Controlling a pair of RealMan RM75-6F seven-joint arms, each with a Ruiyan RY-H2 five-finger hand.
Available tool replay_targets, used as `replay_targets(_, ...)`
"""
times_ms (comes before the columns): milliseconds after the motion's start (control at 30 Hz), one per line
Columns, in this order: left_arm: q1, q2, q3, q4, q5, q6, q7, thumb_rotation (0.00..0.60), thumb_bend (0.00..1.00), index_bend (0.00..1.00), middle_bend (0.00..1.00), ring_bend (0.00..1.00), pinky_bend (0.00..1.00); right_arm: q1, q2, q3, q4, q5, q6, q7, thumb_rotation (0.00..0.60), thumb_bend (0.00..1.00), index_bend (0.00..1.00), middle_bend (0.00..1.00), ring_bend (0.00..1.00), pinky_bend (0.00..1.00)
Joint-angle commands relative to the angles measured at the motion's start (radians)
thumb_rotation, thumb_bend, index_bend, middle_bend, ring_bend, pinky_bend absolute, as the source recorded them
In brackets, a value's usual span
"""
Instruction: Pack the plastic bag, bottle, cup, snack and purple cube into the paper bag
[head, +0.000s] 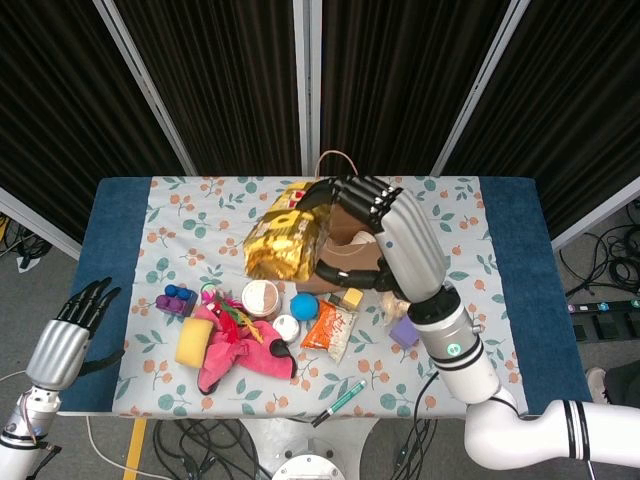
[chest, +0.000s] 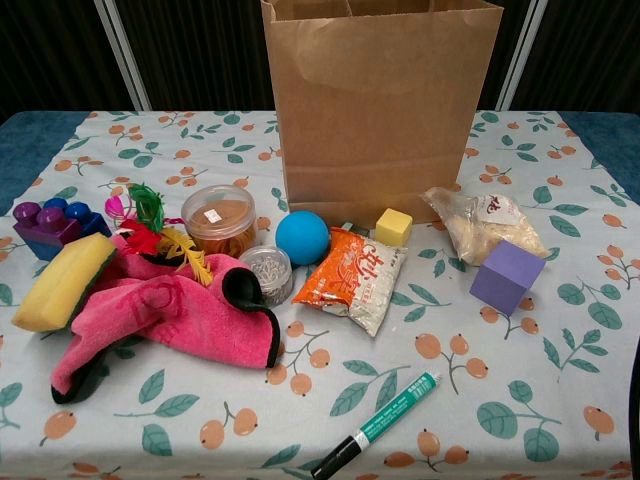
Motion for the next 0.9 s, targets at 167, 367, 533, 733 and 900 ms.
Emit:
replay_targets(167, -0.001, 0.000, 0.006, 0.001, 0.003, -0.006, 0.004, 0.600, 0.00, 0.09, 0.08, 0.06, 0.18, -0.030, -0.055, -0.007, 0.196, 0.150, 0.005, 0.107, 0.600, 0.27, 0.64, 0.53, 0.41, 0.43)
replay_targets(367, -0.005, -0.001, 0.004, 0.001, 0.000, -0.016, 0.008, 0.600, 0.00, 0.09, 0.08, 0.06, 0.18, -0.054, -0.089, -0.045, 0.275, 0.202, -0.052, 0.202, 0.600, 0.27, 0.64, 0.53, 0.41, 0.43)
replay_targets(533, -0.006, -0.004, 0.008, 0.002, 0.001, -0.019, 0.010, 0.600, 0.00, 0.09, 0.08, 0.06, 0.18, -0.081, -0.114, -0.082, 0.296, 0.226, -0.083, 0.252, 0.600, 0.27, 0.64, 0.52, 0.41, 0.43)
replay_targets(733, -0.004, -0.003, 0.008, 0.003, -0.001, -0.017, 0.006, 0.600, 0.00, 0.09, 0.08, 0.06, 0.18, -0.101, -0.126, -0.099, 0.306, 0.246, -0.115, 0.282, 0.600, 0.27, 0.62, 0.51, 0.40, 0.42)
replay_targets(900, -0.002, -0.004, 0.008, 0.005, -0.003, -0.015, 0.005, 0.600, 0.00, 0.09, 0.08, 0.06, 0.18, -0.104, -0.105, -0.102, 0.305, 0.243, -0.185, 0.323, 0.600, 0.22, 0.50, 0.43, 0.31, 0.33)
